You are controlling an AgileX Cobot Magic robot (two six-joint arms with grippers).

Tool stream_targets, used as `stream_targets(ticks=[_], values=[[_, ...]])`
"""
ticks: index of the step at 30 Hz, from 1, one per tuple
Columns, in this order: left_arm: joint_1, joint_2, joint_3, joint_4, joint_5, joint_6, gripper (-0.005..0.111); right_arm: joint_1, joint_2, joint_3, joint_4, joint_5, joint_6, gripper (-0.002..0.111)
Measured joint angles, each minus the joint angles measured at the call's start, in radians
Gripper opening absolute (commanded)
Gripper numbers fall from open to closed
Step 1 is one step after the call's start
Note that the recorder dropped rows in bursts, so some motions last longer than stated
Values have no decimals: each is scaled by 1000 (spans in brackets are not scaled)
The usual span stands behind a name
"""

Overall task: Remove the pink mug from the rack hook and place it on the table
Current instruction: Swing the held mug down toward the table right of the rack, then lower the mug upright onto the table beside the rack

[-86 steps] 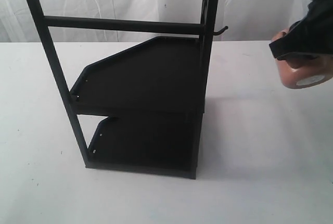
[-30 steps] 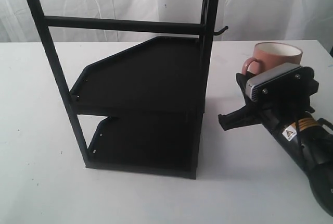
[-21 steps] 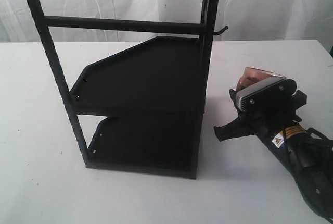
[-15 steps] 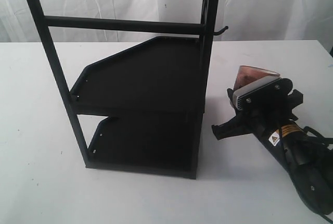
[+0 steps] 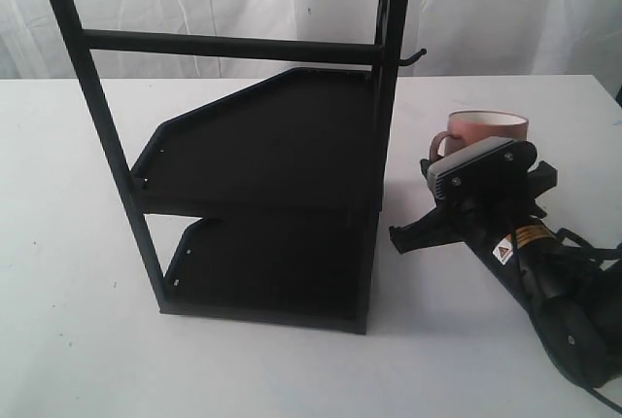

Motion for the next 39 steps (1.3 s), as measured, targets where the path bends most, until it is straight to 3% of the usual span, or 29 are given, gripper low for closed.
stream_targets(ticks=[7,27,39], values=[[0,0,0,0,0,0,0,-18,13,-26,-27,-2,0,0],[0,0,0,0,0,0,0,-110,198,-136,-330,1,0,0],[0,0,0,0,0,0,0,-120,253,-160,-350,-9,57,0]])
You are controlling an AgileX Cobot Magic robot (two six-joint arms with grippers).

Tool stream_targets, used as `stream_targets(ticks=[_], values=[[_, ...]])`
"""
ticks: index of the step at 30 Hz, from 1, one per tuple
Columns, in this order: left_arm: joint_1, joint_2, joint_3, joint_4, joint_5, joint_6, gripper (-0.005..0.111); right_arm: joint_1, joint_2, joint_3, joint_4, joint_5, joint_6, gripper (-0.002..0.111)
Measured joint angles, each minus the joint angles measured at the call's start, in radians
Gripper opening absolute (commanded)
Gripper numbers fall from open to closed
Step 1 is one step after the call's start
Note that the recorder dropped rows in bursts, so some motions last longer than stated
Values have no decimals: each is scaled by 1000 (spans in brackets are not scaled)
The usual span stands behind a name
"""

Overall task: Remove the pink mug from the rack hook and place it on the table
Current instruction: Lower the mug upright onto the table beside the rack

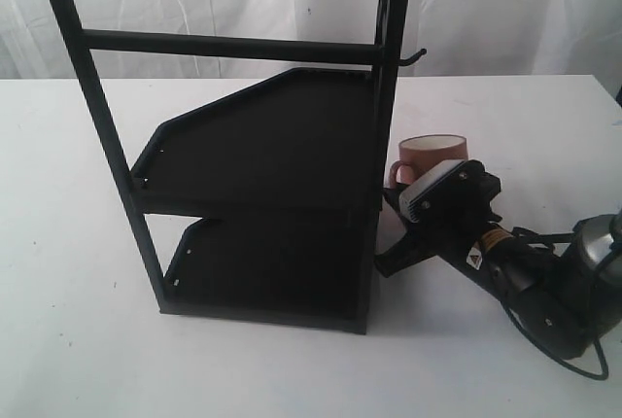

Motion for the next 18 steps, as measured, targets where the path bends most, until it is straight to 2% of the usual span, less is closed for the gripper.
stream_targets(ticks=[7,13,18], values=[[0,0,0,0,0,0,0,0,4,0,0,-8,12,1],[0,0,0,0,0,0,0,0,4,0,0,-8,12,18],[0,0,0,0,0,0,0,0,4,0,0,-8,16,21]])
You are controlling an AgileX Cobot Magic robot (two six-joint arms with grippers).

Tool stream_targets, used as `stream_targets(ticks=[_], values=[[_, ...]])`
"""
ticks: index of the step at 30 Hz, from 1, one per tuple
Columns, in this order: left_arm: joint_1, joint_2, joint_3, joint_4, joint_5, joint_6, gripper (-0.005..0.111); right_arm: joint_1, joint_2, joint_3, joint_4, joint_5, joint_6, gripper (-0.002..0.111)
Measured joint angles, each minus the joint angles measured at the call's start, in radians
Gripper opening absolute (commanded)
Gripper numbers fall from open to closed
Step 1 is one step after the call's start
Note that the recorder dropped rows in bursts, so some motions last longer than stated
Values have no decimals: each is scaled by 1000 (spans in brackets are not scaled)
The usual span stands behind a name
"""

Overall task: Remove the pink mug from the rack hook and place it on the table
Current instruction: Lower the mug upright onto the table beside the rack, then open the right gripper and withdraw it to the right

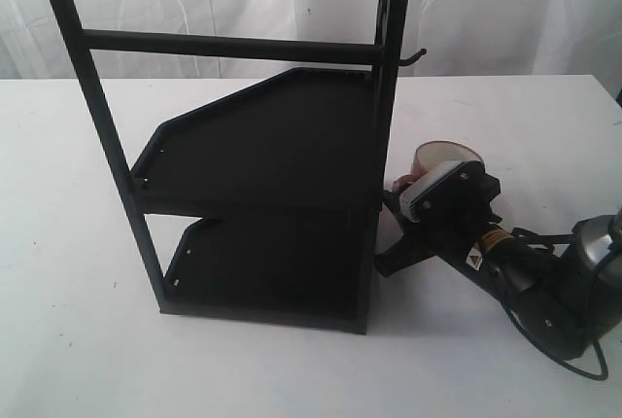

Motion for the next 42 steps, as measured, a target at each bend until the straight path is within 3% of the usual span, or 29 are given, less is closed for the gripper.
stream_targets(ticks=[11,19,27,34,42], values=[[0,0,0,0,0,0,0,0,0,0,0,-2,117,21],[0,0,0,0,0,0,0,0,-94,112,0,-2,180,21],[0,0,0,0,0,0,0,0,-302,352,57,-6,180,21],[0,0,0,0,0,0,0,0,-624,552,71,-2,347,0],[0,0,0,0,0,0,0,0,-1071,566,25,335,439,0]])
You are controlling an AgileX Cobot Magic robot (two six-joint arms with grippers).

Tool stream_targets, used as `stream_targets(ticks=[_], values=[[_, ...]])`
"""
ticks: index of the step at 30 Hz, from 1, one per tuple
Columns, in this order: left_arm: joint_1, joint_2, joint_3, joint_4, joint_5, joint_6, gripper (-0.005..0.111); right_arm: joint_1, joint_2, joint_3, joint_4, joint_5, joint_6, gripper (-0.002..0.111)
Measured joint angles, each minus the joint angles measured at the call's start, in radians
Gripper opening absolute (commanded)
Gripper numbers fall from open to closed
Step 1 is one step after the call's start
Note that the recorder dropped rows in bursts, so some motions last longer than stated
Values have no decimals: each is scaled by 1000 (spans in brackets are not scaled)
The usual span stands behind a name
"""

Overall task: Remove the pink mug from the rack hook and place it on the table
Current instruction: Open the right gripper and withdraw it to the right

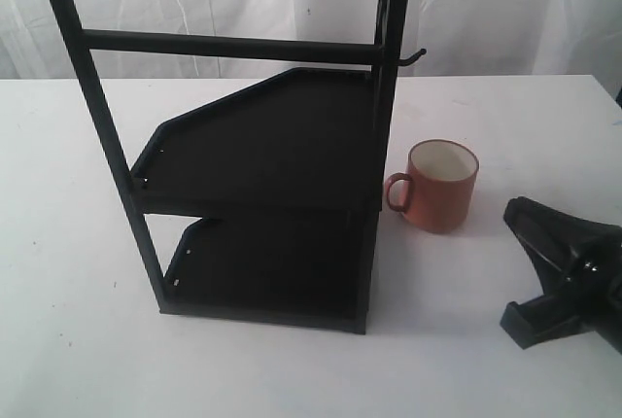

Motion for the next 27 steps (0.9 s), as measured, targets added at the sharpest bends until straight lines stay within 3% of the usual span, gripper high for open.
stream_targets(ticks=[7,11,19,27], values=[[0,0,0,0,0,0,0,0,-425,-24,-342,329,327,0],[0,0,0,0,0,0,0,0,-629,-30,-425,502,421,0],[0,0,0,0,0,0,0,0,-906,-30,-449,673,333,0],[0,0,0,0,0,0,0,-1,-1019,-32,-452,1127,340,0]])
